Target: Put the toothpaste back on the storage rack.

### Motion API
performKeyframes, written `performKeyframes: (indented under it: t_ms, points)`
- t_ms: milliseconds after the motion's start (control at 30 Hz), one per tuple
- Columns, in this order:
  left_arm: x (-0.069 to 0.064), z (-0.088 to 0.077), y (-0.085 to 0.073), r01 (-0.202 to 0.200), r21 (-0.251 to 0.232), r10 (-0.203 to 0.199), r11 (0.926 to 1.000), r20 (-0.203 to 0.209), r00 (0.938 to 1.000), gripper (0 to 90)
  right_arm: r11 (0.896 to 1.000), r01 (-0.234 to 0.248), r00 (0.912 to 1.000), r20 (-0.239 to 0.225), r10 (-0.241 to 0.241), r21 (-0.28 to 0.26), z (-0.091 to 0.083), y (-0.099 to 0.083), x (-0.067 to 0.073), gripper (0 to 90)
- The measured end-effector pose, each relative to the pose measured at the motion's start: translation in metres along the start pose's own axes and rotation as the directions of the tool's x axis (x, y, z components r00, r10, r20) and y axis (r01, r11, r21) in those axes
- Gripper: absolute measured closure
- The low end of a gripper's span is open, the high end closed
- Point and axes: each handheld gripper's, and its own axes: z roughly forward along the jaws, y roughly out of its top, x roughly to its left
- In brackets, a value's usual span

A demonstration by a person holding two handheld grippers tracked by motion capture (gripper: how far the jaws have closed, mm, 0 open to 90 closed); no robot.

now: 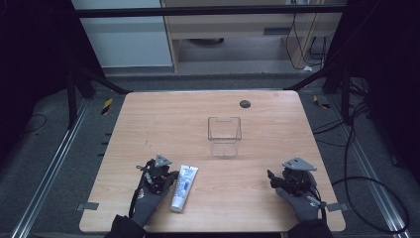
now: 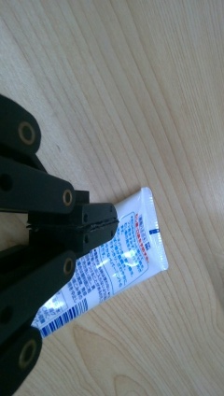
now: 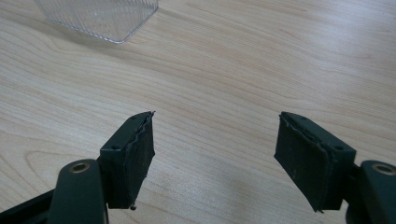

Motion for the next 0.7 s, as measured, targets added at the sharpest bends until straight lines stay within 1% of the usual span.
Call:
performKeyframes:
  t_ms: [33,133,167,267,300,333,500,533,633,667,700]
  points:
    - [-0.0009,0.0009,0.0005,-0.007,0.001,0.007,1.0000,-0.005,1.0000,89.0,1.000,0.001,1.0000,0.000,-0.001,0.001,0.0000,0.0000,-0.0002,27.9]
    - [-0.0015,0.0023,0.0012,-0.004,-0.002,0.004,1.0000,-0.004,1.0000,89.0,1.000,-0.003,1.0000,-0.001,0.003,0.006,0.0004,-0.0002,-0.0002,27.9]
    - [-0.0016,0.0030,0.0018,-0.007,0.006,0.007,1.0000,-0.004,1.0000,89.0,1.000,0.002,1.0000,0.001,-0.002,0.008,0.0010,-0.0004,-0.0005,27.9]
    - [-0.0020,0.0038,0.0026,-0.009,0.006,0.009,0.9999,-0.002,1.0000,89.0,1.000,-0.004,1.0000,-0.004,0.004,0.006,0.0009,0.0000,0.0001,28.1]
    - [-0.0025,0.0044,0.0032,-0.008,0.005,0.008,1.0000,0.001,1.0000,88.9,1.000,0.005,1.0000,-0.001,-0.005,0.005,0.0013,-0.0001,-0.0003,28.2]
    - [-0.0029,0.0047,0.0038,-0.009,0.006,0.009,0.9999,0.003,1.0000,89.0,1.000,0.001,1.0000,-0.003,-0.001,0.008,0.0015,0.0000,0.0002,28.2]
    - [-0.0071,0.0071,0.0068,-0.024,0.008,0.024,0.9997,0.007,0.9997,88.9,1.000,0.007,1.0000,-0.002,-0.007,0.007,0.0013,0.0002,0.0004,28.3]
    - [-0.0076,0.0072,0.0071,-0.027,0.008,0.027,0.9996,0.008,0.9996,88.9,1.000,0.001,1.0000,-0.005,-0.001,0.006,0.0013,0.0003,0.0004,28.3]
    - [-0.0064,0.0037,0.0079,-0.036,0.005,0.036,0.9993,0.004,0.9994,88.8,1.000,0.007,1.0000,-0.001,-0.007,0.008,0.0014,-0.0002,-0.0004,28.3]
    - [-0.0055,0.0013,0.0088,-0.032,-0.003,0.032,0.9995,0.006,0.9995,88.5,1.000,0.001,1.0000,-0.002,-0.001,0.008,0.0008,-0.0001,-0.0002,28.3]
    - [-0.0040,-0.0027,0.0100,-0.034,-0.012,0.034,0.9993,-0.003,0.9994,87.2,1.000,-0.002,1.0000,-0.002,0.002,0.006,0.0004,0.0000,-0.0002,28.3]
